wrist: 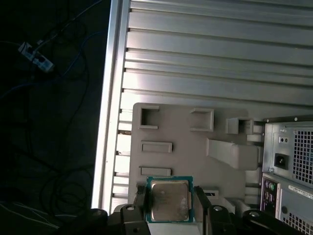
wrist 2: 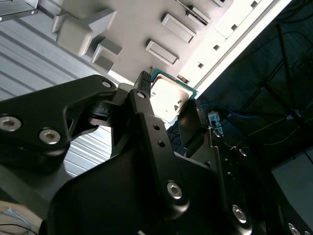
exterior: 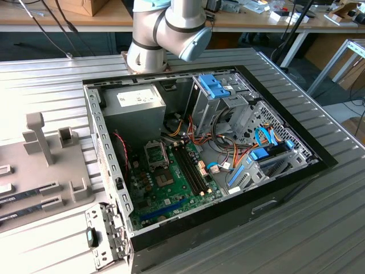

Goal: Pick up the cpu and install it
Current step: 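Pick up the cpu and move it towards the insertion slot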

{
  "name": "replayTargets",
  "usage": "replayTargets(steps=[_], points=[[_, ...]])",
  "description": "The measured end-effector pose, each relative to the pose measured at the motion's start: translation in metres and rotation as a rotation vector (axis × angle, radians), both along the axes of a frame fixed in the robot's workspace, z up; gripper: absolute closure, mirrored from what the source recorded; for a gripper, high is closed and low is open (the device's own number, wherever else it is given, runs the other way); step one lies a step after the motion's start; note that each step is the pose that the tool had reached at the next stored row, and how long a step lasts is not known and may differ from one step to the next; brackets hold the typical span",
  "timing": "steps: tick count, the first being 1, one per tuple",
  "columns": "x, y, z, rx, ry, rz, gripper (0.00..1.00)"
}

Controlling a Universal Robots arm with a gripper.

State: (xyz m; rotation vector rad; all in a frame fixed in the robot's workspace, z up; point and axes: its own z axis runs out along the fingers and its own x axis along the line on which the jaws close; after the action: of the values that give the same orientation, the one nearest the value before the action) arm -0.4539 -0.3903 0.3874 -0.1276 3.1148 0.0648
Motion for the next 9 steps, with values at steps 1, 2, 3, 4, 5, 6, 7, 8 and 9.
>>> replayTargets(steps=[1,2,3,4,5,6,7,8,9], points=[[0.0006,0.0,0.0,0.0,0.0,0.0,0.53],[0.0012,0.0,0.0,0.0,0.0,0.0,0.53],[0.0018,0.0,0.0,0.0,0.0,0.0,0.53],[0.0024,0.0,0.0,0.0,0.0001,0.0,0.53],[0.0028,0.0,0.0,0.0,0.0,0.0,0.53],[0.0032,0.0,0.0,0.0,0.0001,0.0,0.53],[0.0036,0.0,0.0,0.0,0.0,0.0,0.53],[0.0041,0.0,0.0,0.0,0.0,0.0,0.53],[0.0045,0.0,0.0,0.0,0.0,0.0,0.53]])
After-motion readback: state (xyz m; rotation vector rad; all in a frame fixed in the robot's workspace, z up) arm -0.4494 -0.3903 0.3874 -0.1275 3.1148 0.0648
